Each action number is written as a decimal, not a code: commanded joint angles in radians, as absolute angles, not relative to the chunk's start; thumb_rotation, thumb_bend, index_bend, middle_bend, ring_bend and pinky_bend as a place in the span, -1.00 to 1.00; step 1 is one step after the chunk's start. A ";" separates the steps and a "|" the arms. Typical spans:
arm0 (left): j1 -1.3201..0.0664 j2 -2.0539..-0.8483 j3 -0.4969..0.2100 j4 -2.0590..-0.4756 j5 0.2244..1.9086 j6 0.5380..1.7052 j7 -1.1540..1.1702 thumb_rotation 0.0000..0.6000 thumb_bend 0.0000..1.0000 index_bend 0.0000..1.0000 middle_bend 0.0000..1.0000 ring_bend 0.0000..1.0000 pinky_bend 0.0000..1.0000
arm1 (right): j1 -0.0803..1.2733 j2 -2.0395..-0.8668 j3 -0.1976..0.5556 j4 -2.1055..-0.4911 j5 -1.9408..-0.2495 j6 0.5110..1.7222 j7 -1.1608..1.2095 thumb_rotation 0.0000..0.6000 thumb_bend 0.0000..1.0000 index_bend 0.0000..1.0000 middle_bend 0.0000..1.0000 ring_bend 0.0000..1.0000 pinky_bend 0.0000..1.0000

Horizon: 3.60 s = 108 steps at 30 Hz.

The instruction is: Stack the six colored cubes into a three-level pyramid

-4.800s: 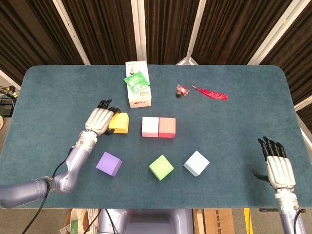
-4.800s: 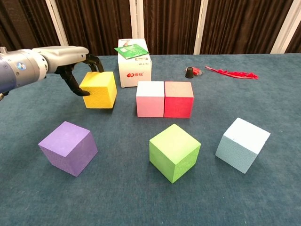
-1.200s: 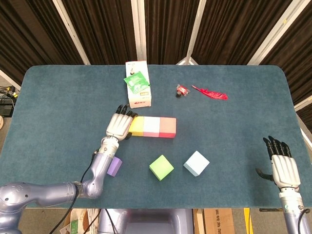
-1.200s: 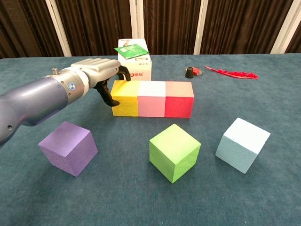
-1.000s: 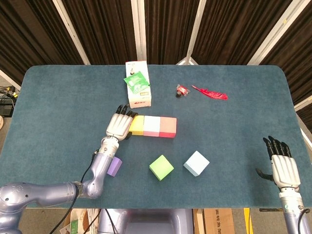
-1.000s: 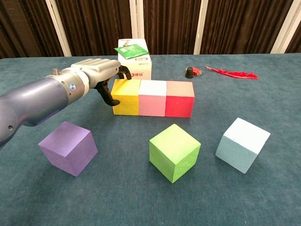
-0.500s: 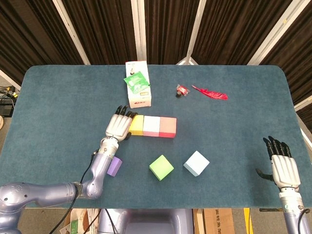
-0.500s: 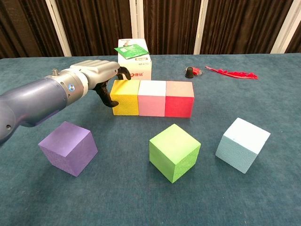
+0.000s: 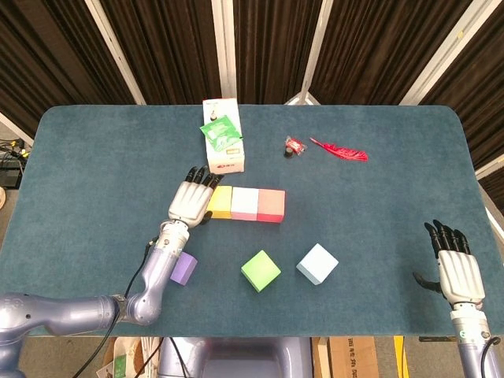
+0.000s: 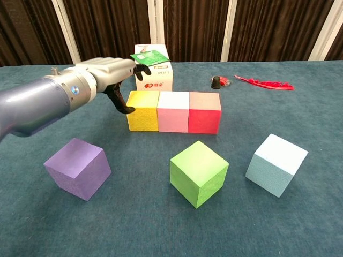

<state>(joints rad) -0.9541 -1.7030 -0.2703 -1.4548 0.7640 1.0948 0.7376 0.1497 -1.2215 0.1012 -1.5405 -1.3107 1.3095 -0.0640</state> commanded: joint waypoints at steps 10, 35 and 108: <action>-0.850 -1.538 -0.221 -1.558 0.812 1.115 0.643 1.00 -0.20 -0.65 -0.73 -1.00 -1.00 | 0.149 -1.224 0.099 -1.547 -1.313 1.312 -0.071 1.00 -0.53 -1.00 -1.00 -1.00 -1.00; -0.857 -1.665 -0.179 -1.418 0.810 1.049 0.638 1.00 -0.19 -0.62 -0.62 -1.00 -1.00 | 0.153 -1.222 0.101 -1.540 -1.306 1.299 -0.057 1.00 -0.53 -1.00 -1.00 -1.00 -1.00; -0.157 -1.212 -0.019 -1.475 1.567 1.766 -0.211 1.00 -0.19 -0.64 -0.87 -1.00 -1.00 | 0.464 -1.055 0.111 -1.752 -1.413 0.878 -0.075 1.00 -0.53 -0.93 -0.88 -1.00 -1.00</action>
<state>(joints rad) -0.1612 -1.2143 -0.0193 -1.4684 1.5637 1.7672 -0.2032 0.4292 -1.0759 0.1131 -1.7476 -1.4135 0.9246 -0.0984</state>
